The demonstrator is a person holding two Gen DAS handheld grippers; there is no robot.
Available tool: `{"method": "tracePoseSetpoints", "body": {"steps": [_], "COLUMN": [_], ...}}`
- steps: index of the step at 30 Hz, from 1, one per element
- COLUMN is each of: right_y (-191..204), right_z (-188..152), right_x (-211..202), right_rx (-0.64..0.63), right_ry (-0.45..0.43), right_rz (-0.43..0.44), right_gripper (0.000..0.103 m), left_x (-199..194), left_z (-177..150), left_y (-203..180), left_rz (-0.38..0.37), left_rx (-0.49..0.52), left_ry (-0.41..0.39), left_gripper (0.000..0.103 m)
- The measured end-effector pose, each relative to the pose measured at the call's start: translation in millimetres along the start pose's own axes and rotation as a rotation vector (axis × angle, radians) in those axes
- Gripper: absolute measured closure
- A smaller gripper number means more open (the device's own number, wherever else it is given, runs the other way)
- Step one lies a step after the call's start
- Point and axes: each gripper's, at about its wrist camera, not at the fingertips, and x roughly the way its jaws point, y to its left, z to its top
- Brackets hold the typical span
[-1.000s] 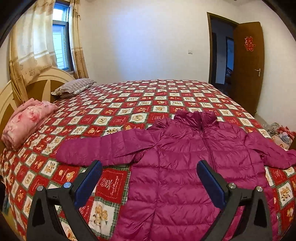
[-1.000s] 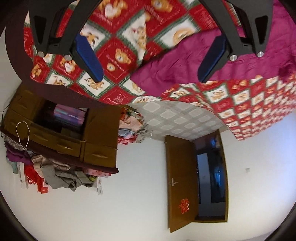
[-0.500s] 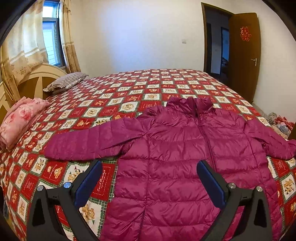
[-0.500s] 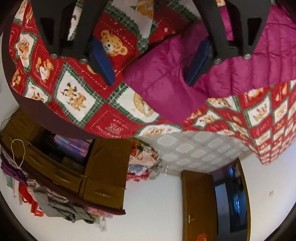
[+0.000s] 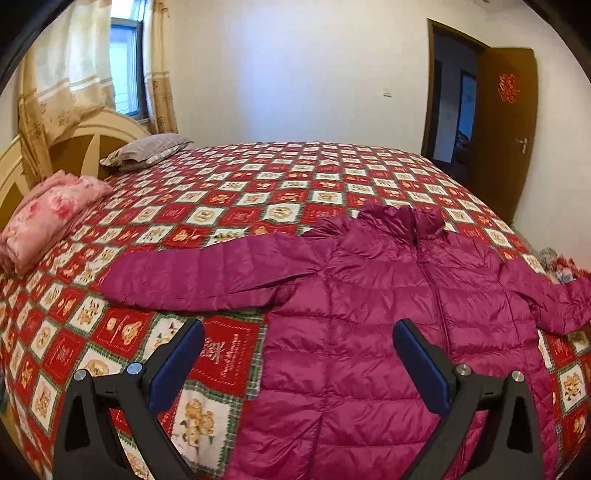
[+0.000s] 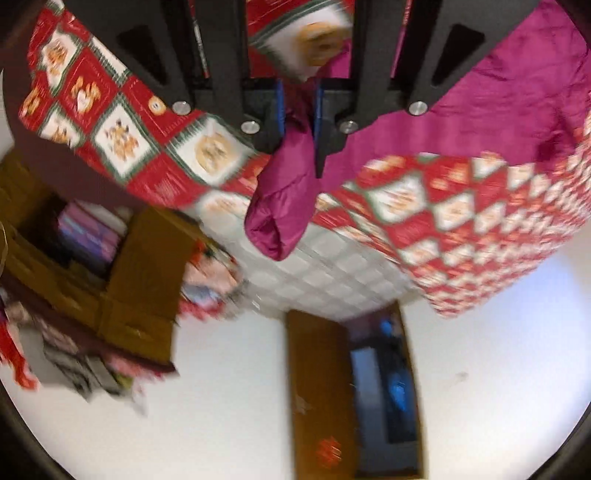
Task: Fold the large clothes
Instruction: 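Lift the sleeve with the right tool and lay it across the jacket body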
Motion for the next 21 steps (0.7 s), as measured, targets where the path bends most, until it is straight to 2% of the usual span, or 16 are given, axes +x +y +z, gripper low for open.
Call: {"method": "tracePoseSetpoints", "body": {"steps": [4,8,10,15,21], "right_y": [65,138,181,274,348], "right_z": [9,-6,-24,-84,-156], "right_x": [-50,-84,-93,-99,-73], "right_rx": [-0.091,-0.179,-0.229,-0.350,-0.419], "right_ry": [-0.071,-0.081,-0.061,-0.008,0.105], "right_rz": [0.142,0.315,0.409,0.567,0.670], "right_gripper": [0.090,0.090,0.090,0.090,0.090], "left_x": [-7,-14,-19,-22,-14], "left_z": [-2,-2,-3,-5,-8], "left_y": [18,33,39,54,66], "left_rz": [0.011,0.024,0.035,0.047,0.062], "left_rx": [-0.039,-0.062,-0.069,-0.082,-0.080], "left_ry": [-0.013,-0.026,-0.037,-0.041,-0.037], "left_gripper": [0.001,0.001,0.001,0.001,0.001]}}
